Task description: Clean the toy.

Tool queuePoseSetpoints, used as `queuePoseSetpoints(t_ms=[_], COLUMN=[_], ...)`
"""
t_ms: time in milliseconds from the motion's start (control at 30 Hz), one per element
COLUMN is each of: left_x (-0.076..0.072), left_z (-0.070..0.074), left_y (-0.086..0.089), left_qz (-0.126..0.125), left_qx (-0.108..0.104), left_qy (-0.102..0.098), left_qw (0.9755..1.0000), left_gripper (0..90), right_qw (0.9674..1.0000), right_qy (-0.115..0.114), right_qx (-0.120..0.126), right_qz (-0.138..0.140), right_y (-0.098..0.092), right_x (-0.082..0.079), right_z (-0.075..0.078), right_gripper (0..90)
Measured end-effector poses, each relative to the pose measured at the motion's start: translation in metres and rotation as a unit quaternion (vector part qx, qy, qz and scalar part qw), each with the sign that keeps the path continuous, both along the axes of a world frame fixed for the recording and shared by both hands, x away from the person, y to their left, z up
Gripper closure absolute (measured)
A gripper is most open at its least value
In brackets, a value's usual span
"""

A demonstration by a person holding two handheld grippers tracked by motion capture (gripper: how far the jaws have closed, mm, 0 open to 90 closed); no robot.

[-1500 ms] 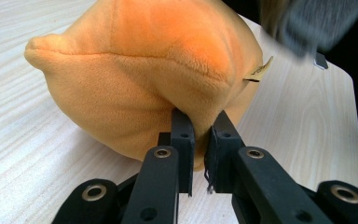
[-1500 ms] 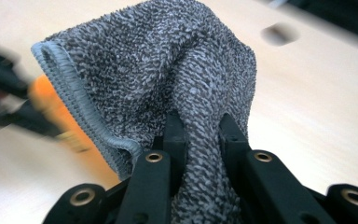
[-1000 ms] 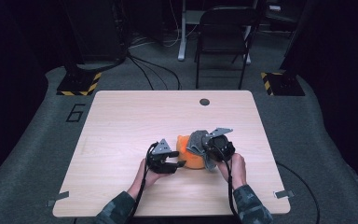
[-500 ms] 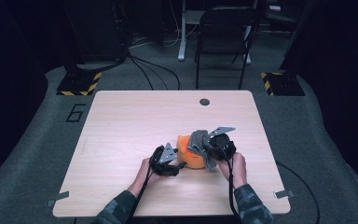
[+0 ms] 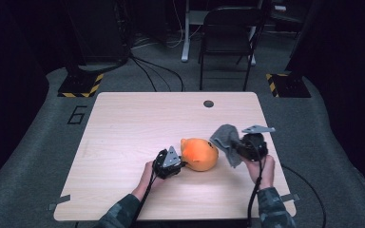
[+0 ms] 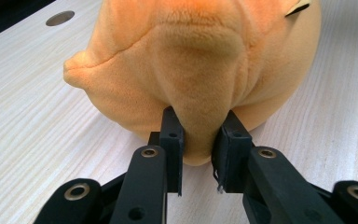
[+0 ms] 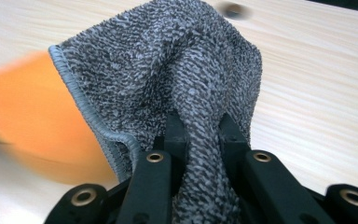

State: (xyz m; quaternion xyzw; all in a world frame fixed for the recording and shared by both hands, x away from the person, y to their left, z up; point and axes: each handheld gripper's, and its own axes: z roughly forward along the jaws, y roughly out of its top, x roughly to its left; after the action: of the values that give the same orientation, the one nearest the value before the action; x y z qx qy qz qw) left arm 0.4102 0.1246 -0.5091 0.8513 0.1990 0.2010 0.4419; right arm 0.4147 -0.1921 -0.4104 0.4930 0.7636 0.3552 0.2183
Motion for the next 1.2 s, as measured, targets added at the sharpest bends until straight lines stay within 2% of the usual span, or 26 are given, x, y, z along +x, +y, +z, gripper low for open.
queuePoseSetpoints(t_ms=[67,100,133,167,233,300,400,567,633,700,767,800,933,1067,1200], left_x=[0.000,0.000,0.000,0.000,0.000,0.000,-0.002,-0.006,-0.008,-0.009,-0.008,-0.009,-0.010,-0.013,-0.013], left_z=[0.000,0.000,-0.001,-0.001,-0.002,-0.004,-0.006,-0.003,-0.001,0.002,0.007,0.010,0.030,0.048,0.058], left_y=[0.000,0.000,0.000,0.000,0.000,0.001,0.003,0.002,0.002,0.003,0.005,0.006,0.009,0.012,0.013], left_qz=[0.000,-0.002,-0.002,-0.002,-0.003,-0.005,-0.006,-0.007,-0.007,-0.009,-0.011,-0.009,-0.011,-0.008,0.003], left_qx=[-0.001,-0.002,-0.001,-0.002,-0.003,-0.004,-0.009,-0.028,-0.036,-0.043,-0.052,-0.063,-0.089,-0.116,-0.129], left_qy=[-0.001,-0.003,-0.004,-0.006,-0.011,-0.017,-0.039,-0.064,-0.069,-0.070,-0.059,-0.054,-0.013,0.027,0.066], left_qw=[1.0000,1.0000,1.0000,1.0000,0.9999,0.9998,0.9992,0.9975,0.9969,0.9966,0.9969,0.9965,0.9959,0.9929,0.9894], left_gripper=[76.6,77.1,78.1,78.1,79.0,79.7,80.5,82.8,83.1,83.1,83.2,83.1,83.0,82.9,82.8], right_qw=[0.9995,0.9992,0.9977,0.9977,0.9965,0.9957,0.9952,0.9951,0.9956,0.9955,0.9953,0.9953,0.9960,0.9966,0.9971], right_qy=[0.011,0.019,0.037,0.037,0.050,0.060,0.062,0.058,0.045,0.045,0.045,0.043,0.035,0.032,0.032], right_qx=[0.001,-0.007,-0.025,-0.025,-0.032,-0.027,-0.026,-0.022,-0.023,-0.021,-0.016,-0.016,-0.010,-0.006,-0.009], right_qz=[-0.029,-0.035,-0.051,-0.051,-0.059,-0.066,-0.071,-0.078,-0.079,-0.081,-0.085,-0.085,-0.082,-0.076,-0.069], right_y=[-0.017,-0.023,-0.029,-0.029,-0.035,-0.039,-0.041,-0.044,-0.047,-0.048,-0.051,-0.052,-0.055,-0.053,-0.048], right_x=[0.000,0.000,0.001,0.001,0.003,0.006,0.008,0.007,0.007,0.007,0.006,0.006,0.005,0.005,0.005], right_z=[-0.012,-0.019,-0.035,-0.035,-0.046,-0.053,-0.057,-0.055,-0.052,-0.051,-0.049,-0.049,-0.044,-0.040,-0.038], right_gripper=[78.6,78.6,78.5,78.5,78.5,78.4,78.3,78.2,78.2,78.2,78.2,78.2,78.2,78.2,78.2])
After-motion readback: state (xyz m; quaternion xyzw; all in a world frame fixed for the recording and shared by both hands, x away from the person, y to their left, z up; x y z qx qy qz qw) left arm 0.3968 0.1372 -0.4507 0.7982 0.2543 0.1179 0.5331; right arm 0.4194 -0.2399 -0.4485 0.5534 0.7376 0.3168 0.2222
